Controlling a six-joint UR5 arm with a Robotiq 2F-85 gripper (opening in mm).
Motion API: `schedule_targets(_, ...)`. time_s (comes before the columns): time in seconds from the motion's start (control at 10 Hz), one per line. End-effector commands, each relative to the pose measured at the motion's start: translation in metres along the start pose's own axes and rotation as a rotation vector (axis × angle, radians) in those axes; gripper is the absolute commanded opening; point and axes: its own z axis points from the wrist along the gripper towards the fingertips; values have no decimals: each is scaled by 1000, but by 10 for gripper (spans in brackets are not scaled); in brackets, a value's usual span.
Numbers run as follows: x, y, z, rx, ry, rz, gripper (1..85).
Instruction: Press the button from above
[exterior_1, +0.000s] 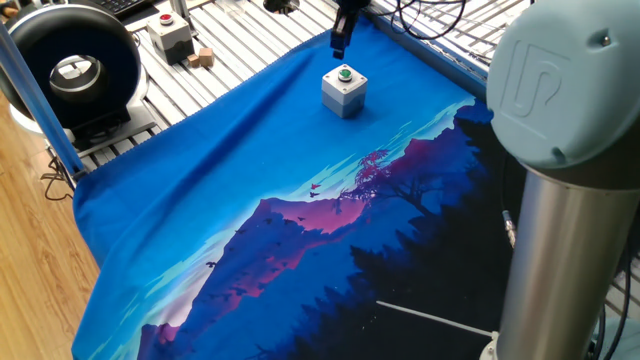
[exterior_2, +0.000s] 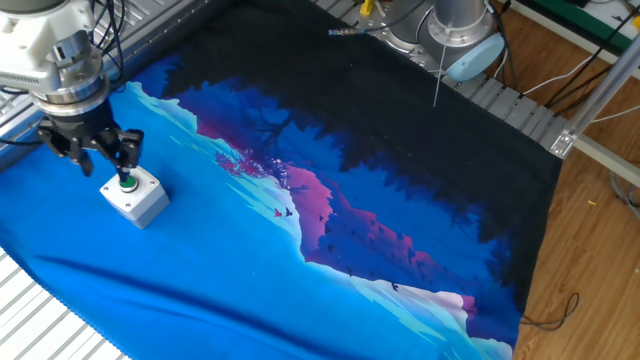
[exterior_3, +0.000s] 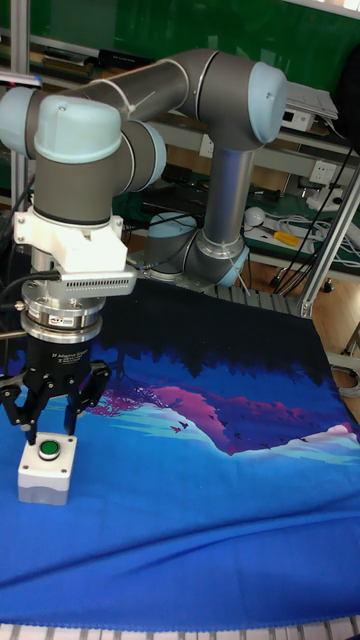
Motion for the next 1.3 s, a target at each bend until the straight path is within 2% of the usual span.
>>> schedule_targets(0.0,0,11,6,-16,-11,5,750)
schedule_targets(0.1,2,17,9,-18,-11,14,750)
schedule_targets(0.3,8,39,12,-48,-1,40,750)
schedule_targets(0.4,12,42,13,-49,12,45,750)
schedule_targets(0.6,17,44,17,-42,19,46,750)
schedule_targets(0.8,18,47,23,-55,24,51,750)
schedule_targets(1.2,16,45,33,-46,31,45,750)
